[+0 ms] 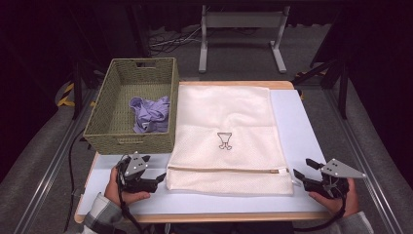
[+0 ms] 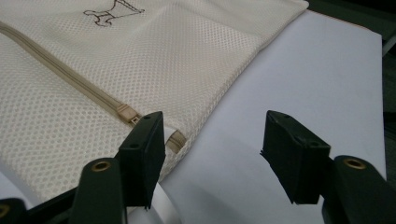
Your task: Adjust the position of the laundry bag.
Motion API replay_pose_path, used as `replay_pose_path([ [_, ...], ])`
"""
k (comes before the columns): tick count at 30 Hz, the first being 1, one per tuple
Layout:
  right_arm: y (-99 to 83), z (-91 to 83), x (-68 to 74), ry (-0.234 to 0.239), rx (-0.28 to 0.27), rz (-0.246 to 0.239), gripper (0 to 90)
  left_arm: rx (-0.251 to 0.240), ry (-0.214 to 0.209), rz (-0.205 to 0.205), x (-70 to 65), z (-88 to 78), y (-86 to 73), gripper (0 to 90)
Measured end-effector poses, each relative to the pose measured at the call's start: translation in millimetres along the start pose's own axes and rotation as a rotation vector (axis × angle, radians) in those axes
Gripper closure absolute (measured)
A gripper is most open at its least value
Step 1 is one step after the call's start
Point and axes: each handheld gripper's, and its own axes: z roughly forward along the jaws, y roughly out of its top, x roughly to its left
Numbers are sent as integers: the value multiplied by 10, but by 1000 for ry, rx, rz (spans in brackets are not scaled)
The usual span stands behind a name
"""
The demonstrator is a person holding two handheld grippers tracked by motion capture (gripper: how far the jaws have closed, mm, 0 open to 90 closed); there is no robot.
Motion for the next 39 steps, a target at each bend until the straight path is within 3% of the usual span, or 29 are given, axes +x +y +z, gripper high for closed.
replay_pose_path([
  [8, 11, 14, 61, 4, 22, -18, 477, 20, -27, 13, -43, 49, 17, 206],
  [15, 12, 32, 96, 37, 27, -18, 499, 33, -62, 21, -84, 101, 39, 213],
  [22, 21, 47, 138, 48, 37, -20, 498, 66, -80, 32, -129, 181, 64, 295],
  [35, 19, 123, 161, 88, 73, 7, 514, 93, -112, 6, -117, 249, 78, 375],
  [39, 35, 149, 207, 96, 93, -11, 531, 96, -133, 1, -102, 252, 74, 413],
])
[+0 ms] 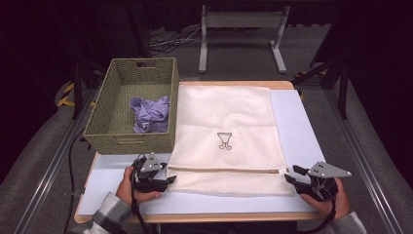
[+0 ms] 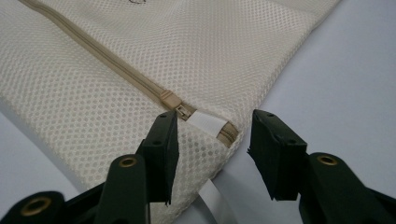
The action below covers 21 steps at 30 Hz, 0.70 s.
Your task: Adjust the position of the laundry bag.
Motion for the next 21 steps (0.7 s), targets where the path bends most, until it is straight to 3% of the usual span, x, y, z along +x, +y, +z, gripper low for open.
replay_pose_path([
  [5, -5, 48, 14, -3, 26, 3, 539, 3, -5, -3, -3, -7, 1, 475],
  [12, -26, 103, -39, -16, 63, 60, 601, 22, -18, 21, -35, -18, 24, 604],
  [21, -11, 146, -43, 5, 89, 54, 715, 28, -8, 46, -54, -18, 48, 790],
])
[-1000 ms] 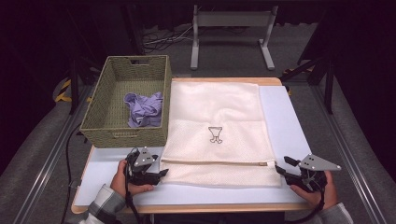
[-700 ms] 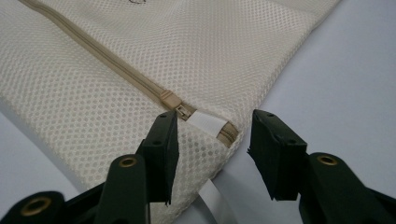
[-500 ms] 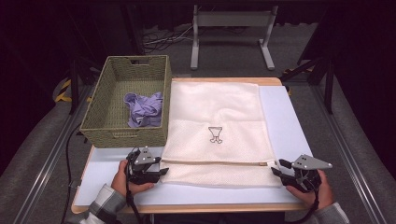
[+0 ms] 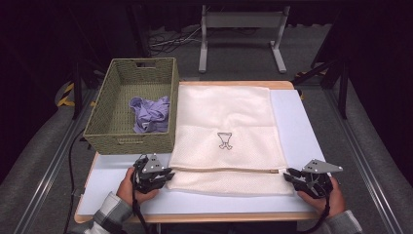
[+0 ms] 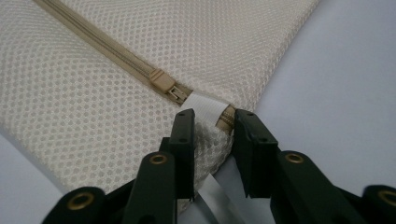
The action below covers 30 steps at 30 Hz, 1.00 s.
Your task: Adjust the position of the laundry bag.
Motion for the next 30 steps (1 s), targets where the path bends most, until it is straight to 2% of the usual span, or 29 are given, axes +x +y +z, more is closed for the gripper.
replay_pose_path([
  [1, 7, 2, -4, 1, 5, 0, 731, 2, 3, 6, -6, 3, 4, 826],
  [3, 15, 4, 3, -2, 6, -8, 763, 2, -1, 8, -4, 4, 7, 843],
  [8, 19, -9, 19, -8, 5, -28, 821, -1, -7, 6, 3, 0, 2, 847],
  [23, -2, -64, 32, -4, 3, -43, 843, -3, -37, 4, -24, -22, -16, 846],
  [30, -17, -91, 40, -5, 4, -47, 843, 2, -36, 22, -64, -40, -23, 837],
])
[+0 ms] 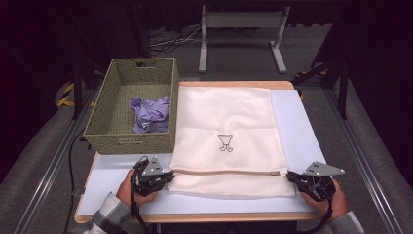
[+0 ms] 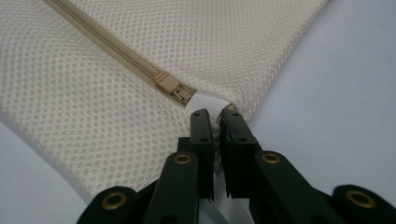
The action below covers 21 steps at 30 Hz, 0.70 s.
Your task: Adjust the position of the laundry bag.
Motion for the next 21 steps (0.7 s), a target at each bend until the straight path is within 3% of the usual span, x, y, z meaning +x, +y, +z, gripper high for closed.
replay_pose_path([
  [21, -42, -59, 10, 5, -5, 3, 798, 8, 15, 30, -77, -24, -16, 766],
])
